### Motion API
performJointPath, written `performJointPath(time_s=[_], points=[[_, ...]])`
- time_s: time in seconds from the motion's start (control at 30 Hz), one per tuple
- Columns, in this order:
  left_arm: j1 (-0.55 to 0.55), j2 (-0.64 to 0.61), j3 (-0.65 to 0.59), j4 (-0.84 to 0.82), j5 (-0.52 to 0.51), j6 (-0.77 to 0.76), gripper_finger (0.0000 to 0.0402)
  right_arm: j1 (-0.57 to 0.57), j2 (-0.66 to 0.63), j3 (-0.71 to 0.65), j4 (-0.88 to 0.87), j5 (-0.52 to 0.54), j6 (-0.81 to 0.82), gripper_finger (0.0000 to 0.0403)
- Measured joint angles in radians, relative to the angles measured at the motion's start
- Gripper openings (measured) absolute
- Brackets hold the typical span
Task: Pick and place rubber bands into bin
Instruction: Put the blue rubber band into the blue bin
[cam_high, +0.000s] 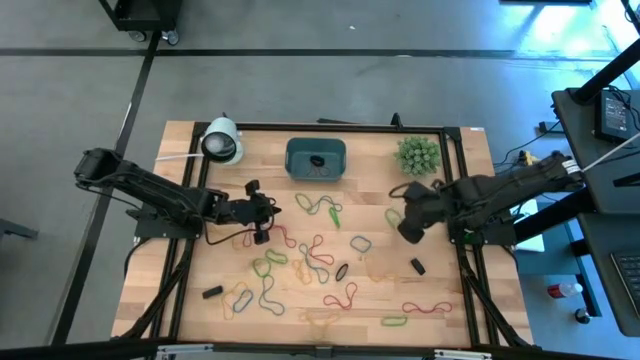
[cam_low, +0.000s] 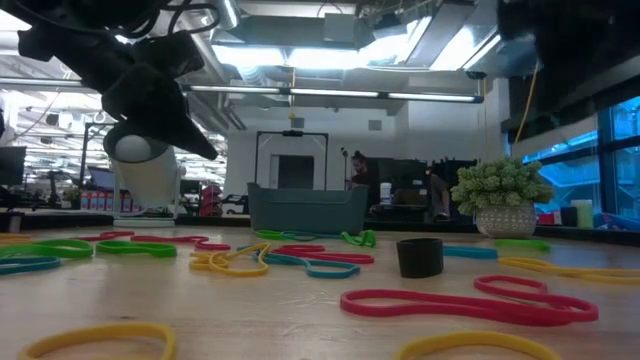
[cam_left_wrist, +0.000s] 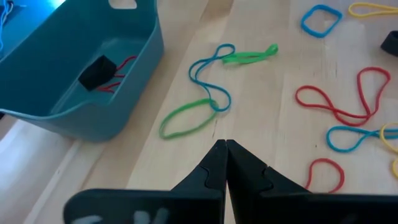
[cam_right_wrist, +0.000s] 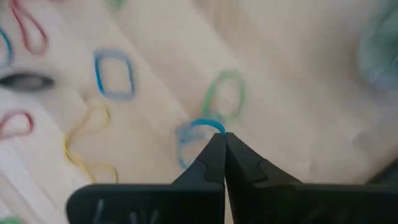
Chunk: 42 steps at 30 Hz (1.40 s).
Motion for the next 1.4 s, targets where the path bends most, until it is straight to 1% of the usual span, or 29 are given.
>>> performJointPath(time_s=[0.1,0.27,0.43,0.6,0.7,0.83,0.97,1.07,1.13,1.27,1.4], points=[[0.0,0.008,0.0,0.009,0.0,0.0,0.0001,-0.07,0.033,0.075,0.002,0.044,-0.11,0.0],[0.0,0.008,0.0,0.009,0.001,0.0,0.0003,-0.21,0.141,0.204,0.064,0.07,-0.349,0.0],[0.0,0.008,0.0,0.009,0.002,0.0,0.0001,-0.339,0.275,0.341,0.202,0.07,-0.588,0.0],[0.0,0.008,0.0,0.009,0.003,0.008,0.0002,-0.428,0.427,0.488,0.307,0.067,-0.753,0.0],[0.0,0.008,0.0,0.009,0.003,0.012,0.0001,-0.474,0.525,0.571,0.366,0.015,-0.838,0.0],[0.0,0.008,0.0,0.009,0.004,0.017,0.0003,-0.53,0.665,0.664,0.423,-0.063,-0.889,0.0],[0.0,0.008,0.0,0.008,0.004,0.018,0.0001,-0.57,0.798,0.721,0.457,-0.08,-0.915,0.0],[0.0,0.008,0.0,0.008,0.004,0.018,0.0002,-0.59,0.883,0.737,0.499,-0.082,-0.919,0.0],[0.0,0.008,0.0,0.006,0.004,0.018,0.0003,-0.601,0.929,0.738,0.528,-0.092,-0.92,0.0],[0.0,0.008,0.0,0.005,0.004,0.018,0.0001,-0.614,1.003,0.738,0.574,-0.145,-0.915,0.0002],[0.0,0.008,0.0,0.003,0.004,0.018,0.0003,-0.619,1.048,0.738,0.599,-0.16,-0.882,0.0017]])
